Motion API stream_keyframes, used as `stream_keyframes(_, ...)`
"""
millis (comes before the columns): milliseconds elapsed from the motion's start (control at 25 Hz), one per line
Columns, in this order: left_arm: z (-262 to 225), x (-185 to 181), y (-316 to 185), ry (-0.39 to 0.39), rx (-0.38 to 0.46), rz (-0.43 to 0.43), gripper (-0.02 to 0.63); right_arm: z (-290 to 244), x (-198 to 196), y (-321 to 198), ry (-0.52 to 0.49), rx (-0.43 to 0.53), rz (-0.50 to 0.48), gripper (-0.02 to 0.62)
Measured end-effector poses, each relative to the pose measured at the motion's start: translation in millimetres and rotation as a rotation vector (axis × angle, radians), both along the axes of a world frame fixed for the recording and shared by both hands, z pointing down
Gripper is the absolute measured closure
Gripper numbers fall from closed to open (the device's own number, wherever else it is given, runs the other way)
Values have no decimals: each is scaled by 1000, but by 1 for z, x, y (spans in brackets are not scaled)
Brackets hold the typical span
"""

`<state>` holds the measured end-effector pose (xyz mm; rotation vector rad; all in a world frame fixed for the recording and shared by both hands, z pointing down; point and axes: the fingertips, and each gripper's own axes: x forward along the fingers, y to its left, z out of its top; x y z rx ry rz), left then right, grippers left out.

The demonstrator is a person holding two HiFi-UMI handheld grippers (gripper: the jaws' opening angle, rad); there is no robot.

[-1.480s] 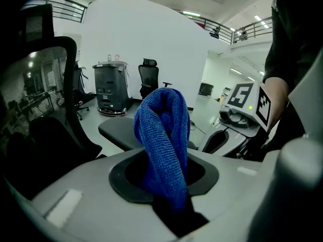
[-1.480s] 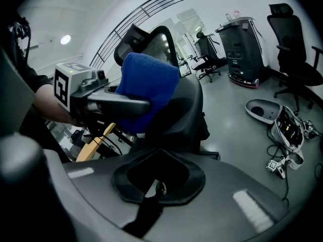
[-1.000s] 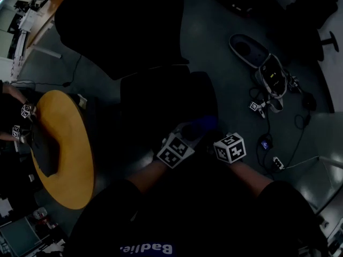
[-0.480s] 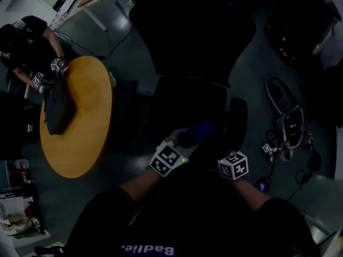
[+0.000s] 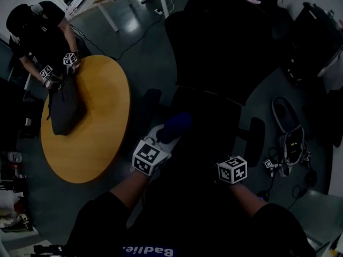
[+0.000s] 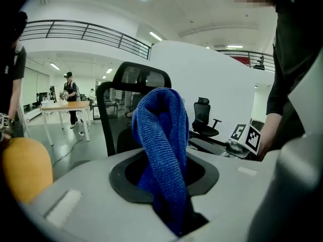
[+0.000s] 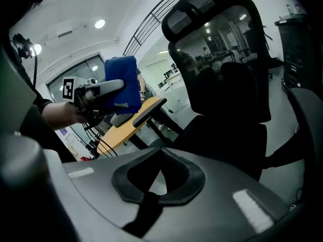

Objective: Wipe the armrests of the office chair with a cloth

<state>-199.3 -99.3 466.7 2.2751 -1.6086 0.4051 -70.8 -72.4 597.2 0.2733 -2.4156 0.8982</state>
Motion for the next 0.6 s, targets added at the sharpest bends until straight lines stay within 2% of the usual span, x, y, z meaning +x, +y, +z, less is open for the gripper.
stream_keyframes(360, -11, -109, 6, 16, 49, -12, 476, -10, -111, 22, 15, -5, -54, 591)
stream_keyframes(600, -3, -190, -8, -17, 64, 0, 476, -10, -176, 22, 55, 12, -70, 591)
